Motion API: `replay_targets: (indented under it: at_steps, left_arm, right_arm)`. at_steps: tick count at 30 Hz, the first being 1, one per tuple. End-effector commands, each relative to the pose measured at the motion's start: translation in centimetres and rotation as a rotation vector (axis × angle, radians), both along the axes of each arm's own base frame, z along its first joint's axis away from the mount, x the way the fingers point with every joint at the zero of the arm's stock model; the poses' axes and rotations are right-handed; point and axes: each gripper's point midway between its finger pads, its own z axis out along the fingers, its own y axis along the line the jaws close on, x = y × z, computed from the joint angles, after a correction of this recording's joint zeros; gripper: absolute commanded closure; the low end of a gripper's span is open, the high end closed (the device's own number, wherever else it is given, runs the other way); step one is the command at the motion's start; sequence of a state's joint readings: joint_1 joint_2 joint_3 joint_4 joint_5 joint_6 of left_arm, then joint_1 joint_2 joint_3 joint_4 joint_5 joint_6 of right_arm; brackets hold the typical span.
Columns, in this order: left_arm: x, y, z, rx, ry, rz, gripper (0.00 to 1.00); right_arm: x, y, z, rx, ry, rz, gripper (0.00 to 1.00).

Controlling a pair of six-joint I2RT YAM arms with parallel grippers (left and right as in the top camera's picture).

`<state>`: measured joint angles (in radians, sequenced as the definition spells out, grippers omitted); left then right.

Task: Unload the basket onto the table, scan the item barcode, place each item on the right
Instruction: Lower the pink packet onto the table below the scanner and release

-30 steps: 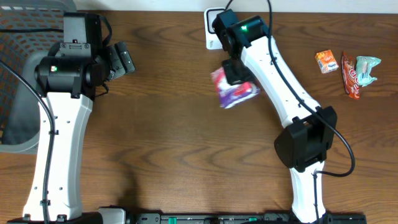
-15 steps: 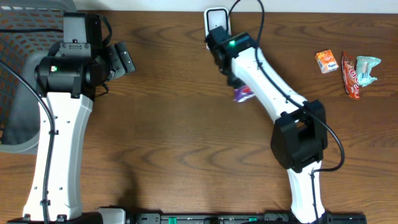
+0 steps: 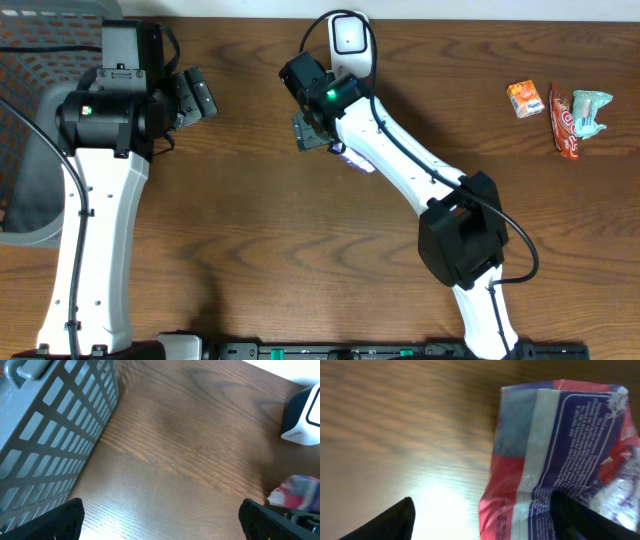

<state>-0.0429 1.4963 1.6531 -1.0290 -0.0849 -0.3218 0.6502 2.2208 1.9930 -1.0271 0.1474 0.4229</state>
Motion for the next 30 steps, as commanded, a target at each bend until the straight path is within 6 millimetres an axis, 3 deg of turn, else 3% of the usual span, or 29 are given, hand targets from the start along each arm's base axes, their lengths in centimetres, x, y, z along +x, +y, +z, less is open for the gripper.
replay_targets:
  at_steps: [1,7,10,15,20,26,30]
  left_arm:
    - [-0.1,0.3,-0.6,0.004,0.016,0.019,0.02]
    - [-0.1,0.3,-0.6,0.004,0.015,0.019,0.02]
    - [-0.1,0.3,-0.6,0.004,0.016,0.019,0.02]
    - [-0.1,0.3,-0.6,0.004,0.016,0.019,0.02]
    - [-0.1,0.3,-0.6,0.004,0.015,0.019,0.02]
    - [-0.1,0.3,-0.6,0.004,0.015,0.019,0.02]
    - [-0.1,0.2,-0.6,0.004,0.015,0.018,0.02]
  right_arm:
    - [0.3,1.5,1.1,0.146,0.055,0.025,0.1]
    - [1.7,2.8,5.1,0.381,0.087,0.112,0.06]
    - [2.7,1.6,6.2,0.44,0.092,0.11,0.05]
    - [3.6,-3.1,5.3,0.399,0.135,0.046,0.06]
    - [3.0,-6.6,4.1,0.351,0.198,0.038,0.06]
    - [1.7,-8.9,2.4,0.318,0.272,0.049,0.07]
    - [1.4,-9.1,1.1,0.389,0.313,0.057,0.07]
